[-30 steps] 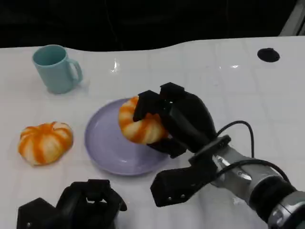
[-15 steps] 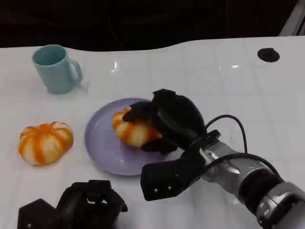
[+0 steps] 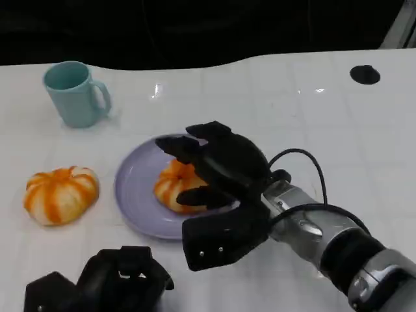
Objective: Grasp the bread from the table and place it into the plate.
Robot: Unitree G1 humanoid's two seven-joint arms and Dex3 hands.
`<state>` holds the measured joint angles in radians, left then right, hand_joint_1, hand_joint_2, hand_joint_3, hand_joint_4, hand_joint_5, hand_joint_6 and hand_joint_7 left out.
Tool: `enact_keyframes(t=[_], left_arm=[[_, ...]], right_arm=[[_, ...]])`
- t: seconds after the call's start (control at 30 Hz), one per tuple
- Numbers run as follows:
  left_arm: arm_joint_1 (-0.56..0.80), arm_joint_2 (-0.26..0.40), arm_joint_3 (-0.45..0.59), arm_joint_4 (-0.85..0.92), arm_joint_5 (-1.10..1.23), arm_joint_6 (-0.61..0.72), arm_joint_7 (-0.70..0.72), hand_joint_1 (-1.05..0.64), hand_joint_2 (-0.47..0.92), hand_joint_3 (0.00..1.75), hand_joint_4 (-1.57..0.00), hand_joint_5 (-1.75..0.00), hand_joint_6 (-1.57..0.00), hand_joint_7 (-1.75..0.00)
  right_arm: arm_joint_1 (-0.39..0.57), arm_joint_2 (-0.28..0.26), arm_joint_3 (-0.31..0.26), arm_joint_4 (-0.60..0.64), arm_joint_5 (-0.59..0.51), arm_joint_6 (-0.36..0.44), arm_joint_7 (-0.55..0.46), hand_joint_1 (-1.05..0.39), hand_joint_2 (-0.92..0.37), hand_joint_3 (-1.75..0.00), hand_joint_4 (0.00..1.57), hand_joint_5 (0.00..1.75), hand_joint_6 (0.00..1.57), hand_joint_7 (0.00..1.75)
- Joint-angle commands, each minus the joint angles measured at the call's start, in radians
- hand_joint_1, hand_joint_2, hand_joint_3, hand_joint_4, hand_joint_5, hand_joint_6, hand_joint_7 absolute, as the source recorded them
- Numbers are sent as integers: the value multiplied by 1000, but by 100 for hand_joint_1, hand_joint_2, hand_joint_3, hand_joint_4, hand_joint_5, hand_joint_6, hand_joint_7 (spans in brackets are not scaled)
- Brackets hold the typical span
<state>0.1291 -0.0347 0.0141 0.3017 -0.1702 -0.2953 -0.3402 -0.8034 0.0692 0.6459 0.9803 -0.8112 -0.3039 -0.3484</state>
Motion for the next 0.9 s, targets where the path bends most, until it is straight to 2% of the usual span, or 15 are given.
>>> enact_keyframes(t=[0.03,0.27,0.43,0.57,0.73,0.9], left_arm=[[1,13,6,7,7,-10,13,-105,53,72,-157,-122,-141,-81],[-4,11,8,16,4,-13,12,-105,53,71,-157,-123,-140,-81],[-8,15,8,19,7,-13,13,-105,53,71,-157,-123,-140,-82],[-8,16,8,16,12,-7,19,-105,53,71,-157,-123,-140,-82],[-12,13,10,20,2,-6,10,-105,52,71,-157,-123,-140,-81],[-16,13,9,26,3,-9,8,-105,53,71,-157,-122,-140,-81]], right_arm=[[31,-31,-5,-51,17,-9,20,-81,-92,-40,0,25,18,1],[101,-83,-11,-163,24,-23,28,-77,-92,-40,1,37,18,0],[158,-111,-28,-212,33,-63,-51,-72,-92,-38,10,44,25,4],[216,-124,-67,-271,75,-105,-66,-62,-92,-35,20,51,33,7],[300,-133,-121,-385,143,-102,-5,-50,-92,-34,25,58,38,8],[378,-133,-180,-462,239,-148,26,-41,-92,-26,47,78,55,14]])
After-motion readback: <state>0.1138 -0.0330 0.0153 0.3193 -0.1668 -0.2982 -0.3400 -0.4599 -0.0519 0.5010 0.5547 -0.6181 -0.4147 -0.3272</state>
